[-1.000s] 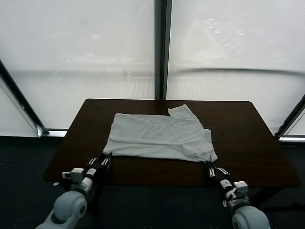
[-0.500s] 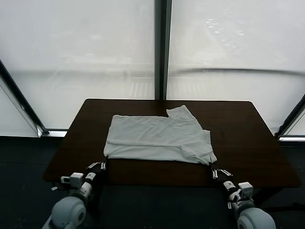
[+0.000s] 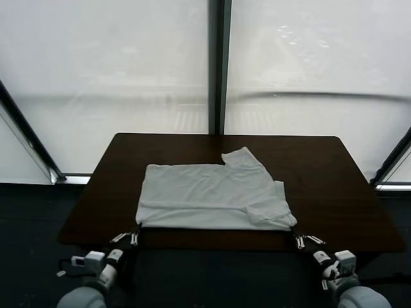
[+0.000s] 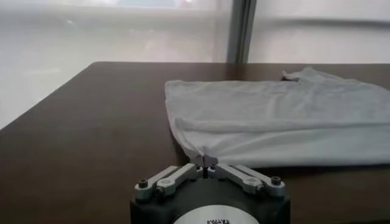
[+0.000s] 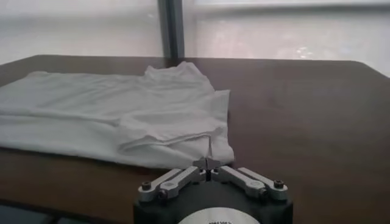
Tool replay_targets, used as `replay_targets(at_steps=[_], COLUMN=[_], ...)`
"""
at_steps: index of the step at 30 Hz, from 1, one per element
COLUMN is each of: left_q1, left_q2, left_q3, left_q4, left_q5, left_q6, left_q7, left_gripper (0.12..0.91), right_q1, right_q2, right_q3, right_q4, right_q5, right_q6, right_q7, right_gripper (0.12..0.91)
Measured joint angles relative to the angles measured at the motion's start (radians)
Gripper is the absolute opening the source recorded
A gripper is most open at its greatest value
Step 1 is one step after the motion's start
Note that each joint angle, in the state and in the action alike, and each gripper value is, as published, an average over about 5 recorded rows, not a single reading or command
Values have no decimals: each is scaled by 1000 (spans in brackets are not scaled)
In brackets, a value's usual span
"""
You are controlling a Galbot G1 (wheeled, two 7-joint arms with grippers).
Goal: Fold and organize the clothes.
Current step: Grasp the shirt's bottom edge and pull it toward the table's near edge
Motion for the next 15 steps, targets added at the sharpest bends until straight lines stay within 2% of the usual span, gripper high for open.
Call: replay_targets(at_steps=[11,13,15], left_q1=[101,116,127], left_q2=[16,17,16], left_q3=[-43,-49,-51], left_q4=[-70,-78,-83], left_q5=[11,12,16], left_q6=[0,1,3], left_q7=[0,-1,-3], left_gripper=[149,149,161], right_q1=[-49,-53,-56], right_q2=[-8,-6,-6], right_q3=[7,8,11], right_q4=[32,36,41], right_q5=[18,21,27], right_q6=[-11,-11,-13], right_q7=[17,22,24], right_gripper=[140,164,245])
